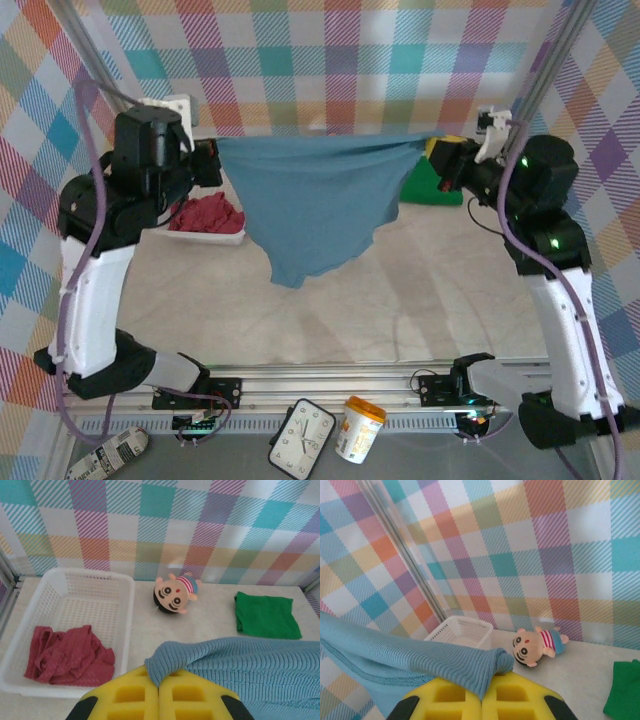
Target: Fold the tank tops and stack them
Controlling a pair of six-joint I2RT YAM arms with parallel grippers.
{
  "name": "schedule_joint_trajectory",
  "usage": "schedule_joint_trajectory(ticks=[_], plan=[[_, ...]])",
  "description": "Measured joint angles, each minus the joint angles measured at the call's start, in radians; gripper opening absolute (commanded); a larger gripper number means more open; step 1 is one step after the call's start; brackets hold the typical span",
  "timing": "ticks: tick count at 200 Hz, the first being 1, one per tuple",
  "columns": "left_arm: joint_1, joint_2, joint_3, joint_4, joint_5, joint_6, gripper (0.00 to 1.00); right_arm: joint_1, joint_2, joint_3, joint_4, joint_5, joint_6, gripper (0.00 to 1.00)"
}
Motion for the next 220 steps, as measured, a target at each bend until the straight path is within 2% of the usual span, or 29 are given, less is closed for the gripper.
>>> schedule_joint_trajectory(ticks=[45, 82, 105, 126, 146, 196, 220], plan=[[0.122, 0.257, 0.047, 0.126, 0.066, 0.067, 0.0, -0.04, 0.285, 0.092, 0.022, -0.051, 0.031, 0.0], [0.161, 0.501, 0.366, 0.107, 0.13, 0.1, 0.0, -0.072, 0.437, 0.215, 0.013, -0.099, 0.047, 0.0], [0.161, 0.505, 0.448, 0.103, 0.174, 0.107, 0.0, -0.103, 0.437, 0.27, 0.01, -0.128, 0.056, 0.0], [0.161, 0.447, 0.42, 0.072, 0.217, 0.105, 0.0, -0.115, 0.381, 0.248, 0.003, -0.158, 0.062, 0.0], [0.161, 0.307, 0.208, 0.064, 0.269, 0.097, 0.01, -0.119, 0.262, 0.107, -0.009, -0.194, 0.069, 0.0], [0.14, -0.216, -0.749, 0.164, 0.386, -0.014, 0.04, -0.116, -0.107, -0.498, -0.107, -0.243, 0.096, 0.0], [0.102, -0.368, -1.189, 0.248, 0.438, -0.128, 0.04, -0.109, -0.218, -0.782, -0.165, -0.243, 0.128, 0.02]])
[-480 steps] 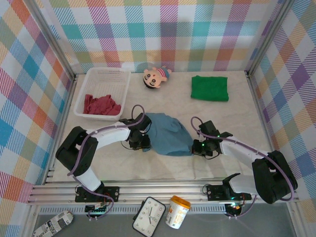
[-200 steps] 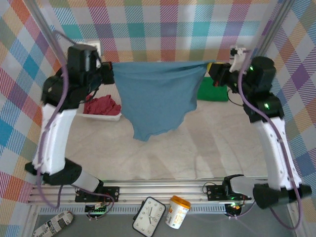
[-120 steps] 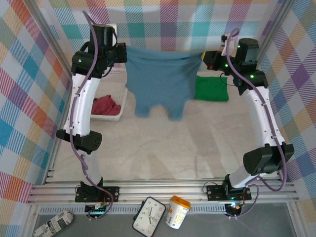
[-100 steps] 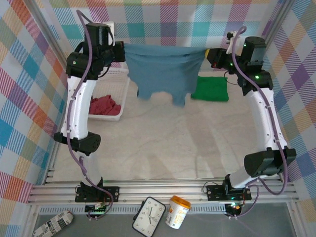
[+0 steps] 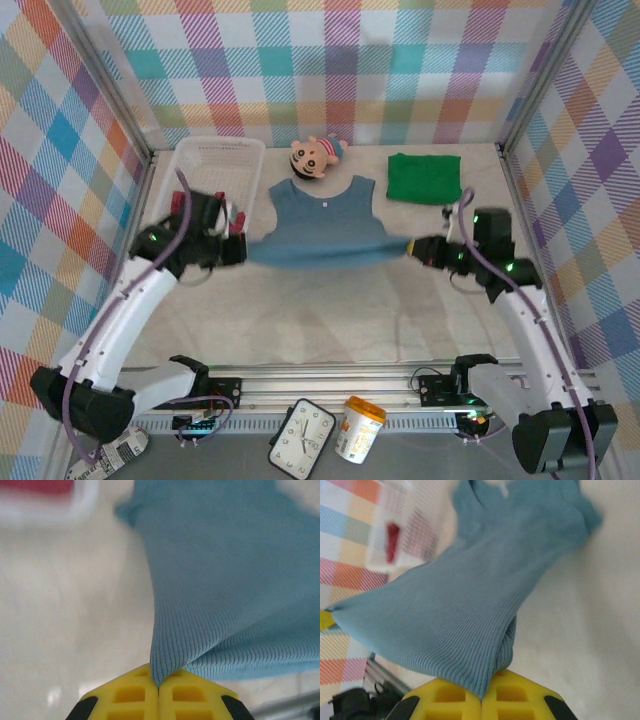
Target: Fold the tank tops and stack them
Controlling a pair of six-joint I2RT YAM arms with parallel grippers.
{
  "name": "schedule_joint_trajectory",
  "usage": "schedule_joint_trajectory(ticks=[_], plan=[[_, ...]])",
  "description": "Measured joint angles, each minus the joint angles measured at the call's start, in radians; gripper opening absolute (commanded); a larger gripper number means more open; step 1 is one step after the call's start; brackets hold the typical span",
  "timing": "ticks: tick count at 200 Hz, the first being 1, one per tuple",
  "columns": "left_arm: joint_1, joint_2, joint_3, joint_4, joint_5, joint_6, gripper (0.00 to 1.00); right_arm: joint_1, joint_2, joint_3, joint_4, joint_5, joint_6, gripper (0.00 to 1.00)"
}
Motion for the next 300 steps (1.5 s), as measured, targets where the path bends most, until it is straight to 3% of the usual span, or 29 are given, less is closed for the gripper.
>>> schedule_joint_trajectory(ticks=[22, 49, 117, 134, 143, 171, 195, 235, 300], plan=[[-0.077, -0.032, -0.29, 0.077, 0.022, -0.123, 0.04, 0.01, -0.06, -0.188, -0.052, 0.008, 0.048, 0.07], [-0.186, -0.049, -0.427, 0.142, 0.025, -0.245, 0.06, 0.04, -0.084, -0.277, -0.097, 0.032, 0.126, 0.09], [-0.25, -0.066, -0.441, 0.15, -0.031, -0.39, 0.1, 0.161, -0.074, -0.277, -0.16, 0.133, 0.283, 0.19], [-0.257, -0.088, -0.439, 0.115, -0.038, -0.408, 0.14, 0.161, -0.121, -0.277, -0.212, 0.147, 0.314, 0.32], [-0.257, -0.097, -0.438, 0.095, -0.043, -0.414, 0.16, 0.161, -0.14, -0.277, -0.243, 0.152, 0.338, 0.34], [-0.26, -0.122, -0.421, 0.022, -0.047, -0.438, 0.36, 0.161, -0.168, -0.248, -0.366, 0.188, 0.367, 0.42], [-0.268, -0.163, -0.376, -0.049, -0.053, -0.467, 0.43, 0.161, -0.167, -0.166, -0.414, 0.23, 0.367, 0.43], [-0.269, -0.095, -0.237, -0.074, -0.084, -0.447, 0.5, 0.161, -0.052, -0.121, -0.228, 0.22, 0.36, 0.45], [-0.235, 0.346, -0.14, 0.161, -0.078, -0.315, 0.52, 0.246, 0.376, -0.113, 0.241, 0.182, 0.32, 0.47]])
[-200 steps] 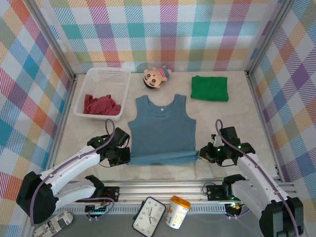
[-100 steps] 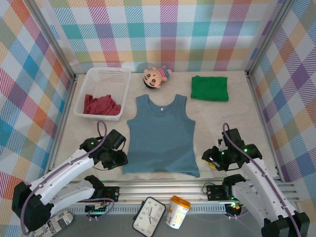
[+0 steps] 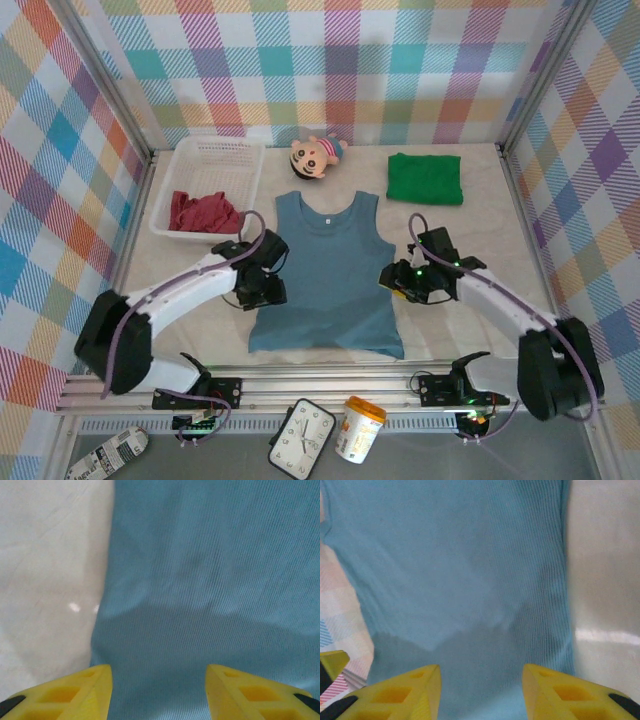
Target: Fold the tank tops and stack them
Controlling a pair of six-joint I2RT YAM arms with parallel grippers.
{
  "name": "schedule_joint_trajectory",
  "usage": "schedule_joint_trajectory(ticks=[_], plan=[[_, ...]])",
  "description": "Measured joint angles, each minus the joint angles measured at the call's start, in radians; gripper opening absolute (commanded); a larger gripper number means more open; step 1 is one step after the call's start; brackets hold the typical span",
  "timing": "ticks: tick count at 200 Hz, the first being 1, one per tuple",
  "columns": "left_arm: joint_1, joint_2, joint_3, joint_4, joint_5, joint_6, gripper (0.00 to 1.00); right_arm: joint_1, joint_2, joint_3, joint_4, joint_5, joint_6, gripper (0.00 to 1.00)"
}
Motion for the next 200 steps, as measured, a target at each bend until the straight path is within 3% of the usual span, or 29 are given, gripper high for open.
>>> schedule_joint_trajectory(ticks=[59, 103, 154, 178, 200], plan=[[0.078, 0.248, 0.039, 0.096, 0.01, 0.102, 0.52, 0.042, 0.279, 0.031, 0.207, -0.008, -0.044, 0.46], [0.159, 0.357, 0.162, 0.032, 0.002, 0.187, 0.52, 0.174, 0.307, 0.058, 0.215, -0.005, -0.031, 0.45], [0.205, 0.529, 0.406, -0.066, -0.093, 0.303, 0.52, 0.343, 0.296, 0.059, 0.203, -0.038, 0.118, 0.47], [0.206, 0.602, 0.525, -0.069, -0.119, 0.344, 0.54, 0.355, 0.274, 0.106, 0.135, -0.028, 0.105, 0.49], [0.199, 0.636, 0.607, -0.076, -0.14, 0.367, 0.55, 0.295, 0.262, 0.218, 0.055, 0.014, 0.01, 0.5]])
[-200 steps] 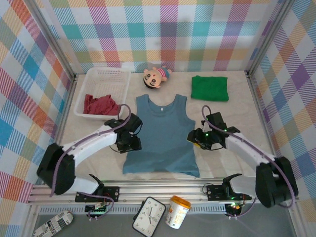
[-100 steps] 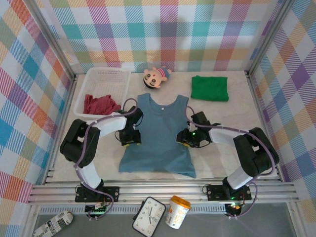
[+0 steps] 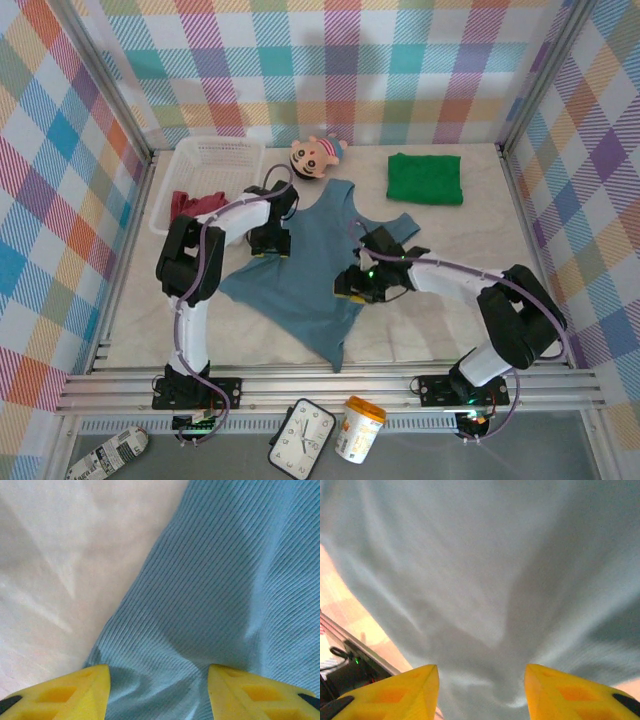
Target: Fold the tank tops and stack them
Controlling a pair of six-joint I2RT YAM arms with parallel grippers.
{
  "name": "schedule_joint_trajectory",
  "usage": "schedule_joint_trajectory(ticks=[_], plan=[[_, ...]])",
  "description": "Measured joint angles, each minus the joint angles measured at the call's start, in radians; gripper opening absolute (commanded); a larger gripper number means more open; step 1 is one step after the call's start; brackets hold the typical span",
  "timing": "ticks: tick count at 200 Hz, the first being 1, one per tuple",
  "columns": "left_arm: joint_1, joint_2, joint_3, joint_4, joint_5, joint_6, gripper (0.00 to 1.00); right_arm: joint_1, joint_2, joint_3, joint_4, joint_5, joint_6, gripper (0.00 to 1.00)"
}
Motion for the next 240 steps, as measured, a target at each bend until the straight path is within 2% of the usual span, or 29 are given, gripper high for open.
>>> schedule_joint_trajectory(ticks=[27, 52, 81, 100, 114, 138, 167, 213, 240], plan=[[-0.015, -0.03, 0.032, -0.03, -0.012, -0.01, 0.56, -0.113, 0.03, 0.15, -0.027, 0.047, -0.14, 0.5], [-0.049, -0.187, -0.089, -0.023, 0.01, -0.088, 0.56, -0.192, 0.175, 0.301, -0.043, 0.071, -0.287, 0.5], [-0.183, -0.424, -0.294, 0.022, 0.083, -0.236, 0.56, -0.235, 0.359, 0.407, -0.077, 0.1, -0.425, 0.5], [-0.27, -0.476, -0.397, 0.07, 0.114, -0.322, 0.56, -0.252, 0.423, 0.417, -0.108, 0.116, -0.467, 0.5], [-0.293, -0.478, -0.475, 0.107, 0.125, -0.371, 0.56, -0.263, 0.438, 0.414, -0.118, 0.115, -0.474, 0.5], [-0.279, -0.464, -0.571, 0.135, 0.123, -0.407, 0.56, -0.267, 0.407, 0.365, -0.103, 0.125, -0.467, 0.49], [-0.241, -0.385, -0.552, 0.15, 0.116, -0.374, 0.56, -0.267, 0.283, 0.192, -0.066, 0.118, -0.386, 0.49], [-0.19, -0.193, -0.315, 0.115, 0.117, -0.209, 0.56, -0.267, -0.037, -0.175, -0.013, 0.107, -0.119, 0.51], [-0.201, -0.101, -0.179, 0.105, 0.139, -0.138, 0.56, -0.269, -0.172, -0.285, -0.019, 0.126, -0.015, 0.52]])
